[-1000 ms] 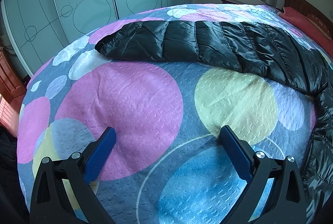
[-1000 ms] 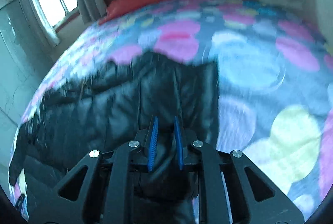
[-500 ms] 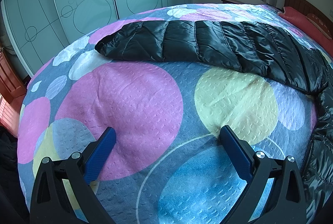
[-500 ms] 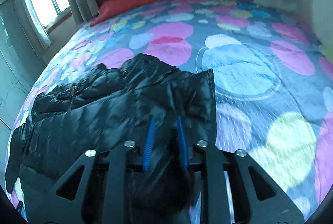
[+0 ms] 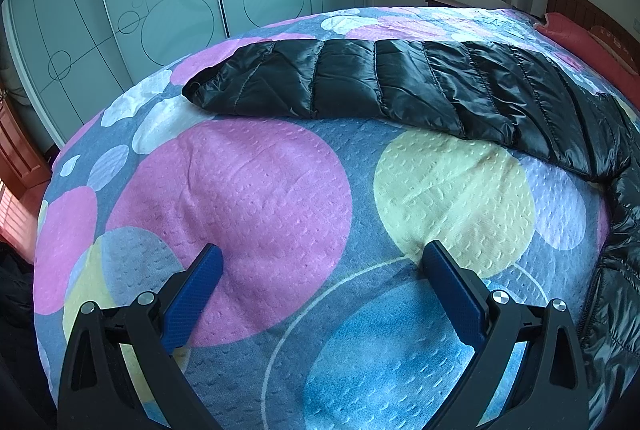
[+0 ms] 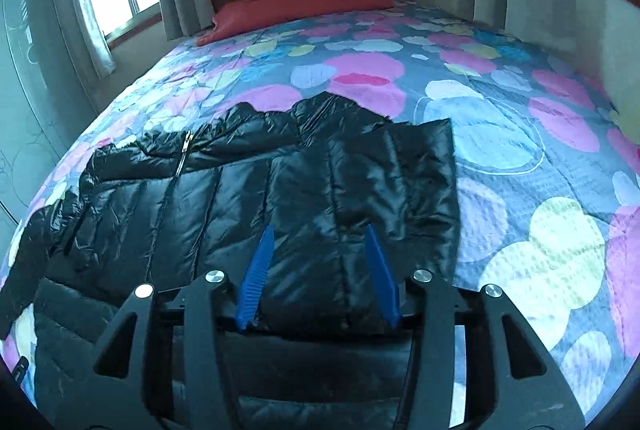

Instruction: Fold large clothes

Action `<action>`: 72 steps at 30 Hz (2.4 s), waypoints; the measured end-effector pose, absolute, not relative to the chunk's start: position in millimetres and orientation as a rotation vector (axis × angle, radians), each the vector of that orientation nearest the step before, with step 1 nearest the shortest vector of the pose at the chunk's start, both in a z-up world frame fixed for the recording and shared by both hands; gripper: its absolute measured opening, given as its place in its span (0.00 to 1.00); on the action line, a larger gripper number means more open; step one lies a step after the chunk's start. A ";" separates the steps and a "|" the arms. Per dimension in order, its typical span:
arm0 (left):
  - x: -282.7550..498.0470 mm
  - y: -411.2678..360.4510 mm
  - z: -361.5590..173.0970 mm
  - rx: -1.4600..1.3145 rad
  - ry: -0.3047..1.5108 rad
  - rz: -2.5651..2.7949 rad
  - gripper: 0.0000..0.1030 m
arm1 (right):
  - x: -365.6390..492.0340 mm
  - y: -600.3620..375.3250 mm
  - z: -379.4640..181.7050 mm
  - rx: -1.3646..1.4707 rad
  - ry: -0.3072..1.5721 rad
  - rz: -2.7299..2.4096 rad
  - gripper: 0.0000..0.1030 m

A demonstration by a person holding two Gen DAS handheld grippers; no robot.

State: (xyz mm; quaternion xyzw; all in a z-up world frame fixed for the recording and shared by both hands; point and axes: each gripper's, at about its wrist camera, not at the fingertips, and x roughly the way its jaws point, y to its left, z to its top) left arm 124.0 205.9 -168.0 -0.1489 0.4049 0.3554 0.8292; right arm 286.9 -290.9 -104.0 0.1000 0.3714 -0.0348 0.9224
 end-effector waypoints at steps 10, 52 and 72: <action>124.5 206.2 -167.7 -0.316 0.858 0.754 0.96 | 303.1 -279.3 -144.9 0.182 0.821 -0.086 0.51; 134.2 362.3 -132.6 -0.794 0.398 0.643 0.08 | 293.0 -280.9 -143.7 0.175 0.770 -0.083 0.53; 260.6 99.5 -68.5 -0.416 0.493 0.045 0.06 | 291.5 -281.0 -143.6 0.184 0.766 -0.079 0.53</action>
